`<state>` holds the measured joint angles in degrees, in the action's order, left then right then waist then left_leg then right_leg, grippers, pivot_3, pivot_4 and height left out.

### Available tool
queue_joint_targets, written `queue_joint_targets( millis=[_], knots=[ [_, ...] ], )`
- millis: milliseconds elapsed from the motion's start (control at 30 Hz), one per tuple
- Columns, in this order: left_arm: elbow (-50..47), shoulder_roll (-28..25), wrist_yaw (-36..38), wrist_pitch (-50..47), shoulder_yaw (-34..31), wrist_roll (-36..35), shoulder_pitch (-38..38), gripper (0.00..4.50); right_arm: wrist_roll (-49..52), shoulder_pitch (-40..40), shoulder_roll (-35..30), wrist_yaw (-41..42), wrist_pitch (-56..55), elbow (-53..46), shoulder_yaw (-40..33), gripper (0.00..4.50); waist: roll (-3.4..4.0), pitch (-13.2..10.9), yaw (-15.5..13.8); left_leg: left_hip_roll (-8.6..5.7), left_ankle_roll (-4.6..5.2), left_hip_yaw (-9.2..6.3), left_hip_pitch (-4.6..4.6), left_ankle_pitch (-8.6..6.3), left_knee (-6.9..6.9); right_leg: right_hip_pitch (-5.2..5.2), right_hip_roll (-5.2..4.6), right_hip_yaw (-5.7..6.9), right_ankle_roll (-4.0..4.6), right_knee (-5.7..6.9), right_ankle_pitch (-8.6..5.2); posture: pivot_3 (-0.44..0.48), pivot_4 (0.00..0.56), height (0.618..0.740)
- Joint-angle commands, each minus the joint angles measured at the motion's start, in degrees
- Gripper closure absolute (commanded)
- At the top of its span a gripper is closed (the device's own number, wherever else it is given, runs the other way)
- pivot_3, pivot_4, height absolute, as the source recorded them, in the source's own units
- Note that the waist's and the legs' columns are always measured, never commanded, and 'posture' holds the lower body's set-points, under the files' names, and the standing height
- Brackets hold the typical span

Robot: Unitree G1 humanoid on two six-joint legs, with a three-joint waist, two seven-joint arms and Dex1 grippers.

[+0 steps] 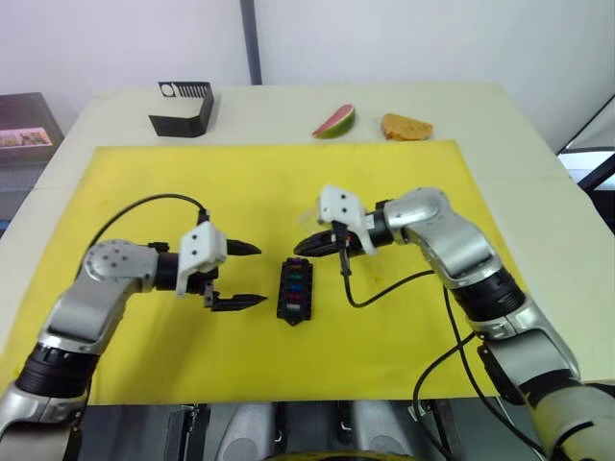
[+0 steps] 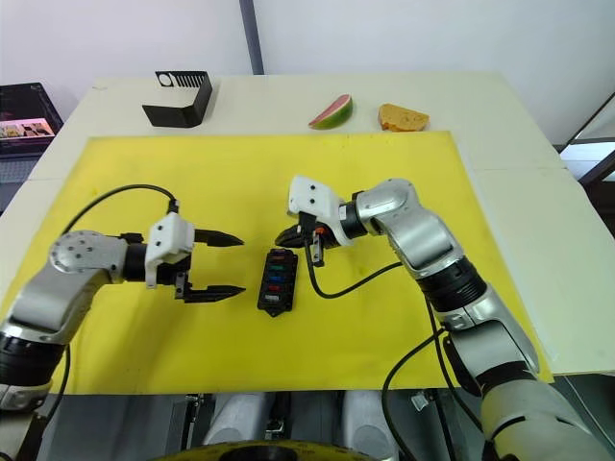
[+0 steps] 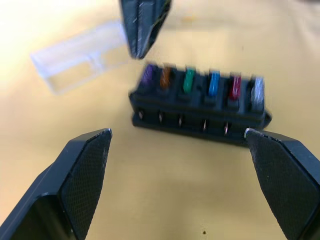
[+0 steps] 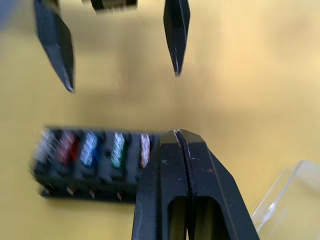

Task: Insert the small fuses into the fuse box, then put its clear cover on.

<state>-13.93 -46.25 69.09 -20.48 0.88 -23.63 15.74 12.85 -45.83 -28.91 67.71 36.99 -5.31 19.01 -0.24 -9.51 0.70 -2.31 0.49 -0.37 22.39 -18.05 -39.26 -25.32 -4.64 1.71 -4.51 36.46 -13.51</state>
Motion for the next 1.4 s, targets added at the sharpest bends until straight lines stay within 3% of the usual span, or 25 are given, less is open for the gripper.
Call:
queue_joint_targets(
  millis=[33, 133, 233, 467, 667, 800, 933, 1033, 1133, 1400],
  knots=[
    [-4.46, -3.0, -0.49, -2.66, -5.63, -3.65, -2.84, 0.0, 3.26, 0.78, -3.23, -1.41, 1.45, -7.23, -6.04, 4.47, 0.0, 0.0, -0.05, 0.0, 0.01, 0.0, 0.0, 0.0, 0.0, 0.0, -0.01, 0.0, 0.0, -0.01, 0.0, 0.0, 0.15, 0.74],
    [-7.38, -6.75, 0.43, -4.41, -11.39, -5.87, -8.27, 0.0, 3.43, 5.61, -10.59, 0.06, 0.36, -10.83, -9.38, 4.47, -0.01, 0.0, -0.19, 0.0, 0.06, -0.03, 0.01, -0.04, 0.01, 0.04, -0.03, 0.0, 0.0, -0.08, 0.0, 0.0, 0.15, 0.74],
    [-9.55, -10.94, 1.92, -5.93, -19.02, -6.46, -15.89, 0.0, 4.58, 11.15, -20.41, 2.87, 0.85, -11.69, -14.5, 3.64, 0.01, -0.02, -0.16, -0.01, 0.18, -0.02, 0.01, -0.11, 0.01, 0.12, -0.06, 0.0, 0.01, -0.2, -0.01, 0.0, 0.15, 0.74],
    [-9.77, -14.29, 7.74, -7.61, -35.87, -5.92, -32.29, 0.0, 7.5, 26.52, -34.3, 5.49, 0.23, -10.68, -28.13, 0.12, 0.07, -0.03, -0.05, 0.07, 0.43, -0.01, -0.19, -0.26, 0.11, 0.27, -0.05, 0.01, 0.03, -0.23, -0.02, 0.0, 0.15, 0.74],
    [-7.56, -14.35, 10.58, -5.67, -42.3, -4.16, -38.64, 0.0, 7.25, 34.82, -38.09, 5.2, -2.83, -7.69, -33.51, 0.05, 0.1, -0.04, -0.22, 0.08, 0.47, 0.01, -0.31, -0.29, 0.11, 0.45, -0.07, 0.01, 0.23, -0.32, -0.13, 0.0, 0.15, 0.74],
    [-10.8, -12.61, 6.8, -7.04, -38.41, -6.18, -35.62, 0.0, 8.21, 30.2, -35.93, 2.61, -2.23, -8.7, -30.08, 0.05, 0.11, -0.04, -0.2, 0.07, 0.48, 0.01, -0.36, -0.29, 0.1, 0.51, -0.09, 0.0, 0.24, -0.34, -0.14, 0.0, 0.15, 0.74],
    [-14.05, -11.21, 1.2, -9.21, -28.63, -8.25, -26.02, 0.0, 10.52, 16.14, -25.64, -5.68, 9.69, -11.15, -20.64, 0.05, 0.11, -0.04, 0.08, 0.08, 0.46, 0.0, -0.41, -0.29, 0.12, 0.52, -0.09, 0.0, 0.17, -0.32, -0.09, 0.0, 0.15, 0.74],
    [-13.87, -11.1, 0.6, -9.69, -23.83, -8.62, -21.79, 0.0, 8.83, 10.79, -20.92, -9.19, 14.27, -11.03, -14.93, 0.05, 0.12, -0.04, -0.02, 0.08, 0.43, 0.0, -0.31, -0.28, 0.16, 0.37, -0.07, -0.01, 0.03, -0.26, -0.01, 0.0, 0.15, 0.74],
    [-13.1, -10.16, -0.42, -8.47, -17.52, -7.69, -16.69, 0.0, 7.69, 4.21, -12.13, -16.18, 22.39, -7.81, -9.03, 0.05, 0.11, -0.03, -0.06, 0.05, 0.08, 0.01, 0.01, -0.08, 0.12, 0.08, -0.07, -0.01, 0.03, -0.27, -0.01, 0.0, 0.15, 0.74],
    [-11.77, -9.07, -1.77, -5.94, -12.23, -5.64, -13.66, 0.0, 4.21, -3.8, -0.24, -25.19, 28.81, 1.1, -2.39, 0.05, 0.09, -0.02, 0.01, 0.02, 0.06, 0.02, 0.07, -0.06, 0.07, 0.02, -0.08, 0.0, 0.02, -0.22, 0.0, 0.0, 0.15, 0.74]
  ],
)
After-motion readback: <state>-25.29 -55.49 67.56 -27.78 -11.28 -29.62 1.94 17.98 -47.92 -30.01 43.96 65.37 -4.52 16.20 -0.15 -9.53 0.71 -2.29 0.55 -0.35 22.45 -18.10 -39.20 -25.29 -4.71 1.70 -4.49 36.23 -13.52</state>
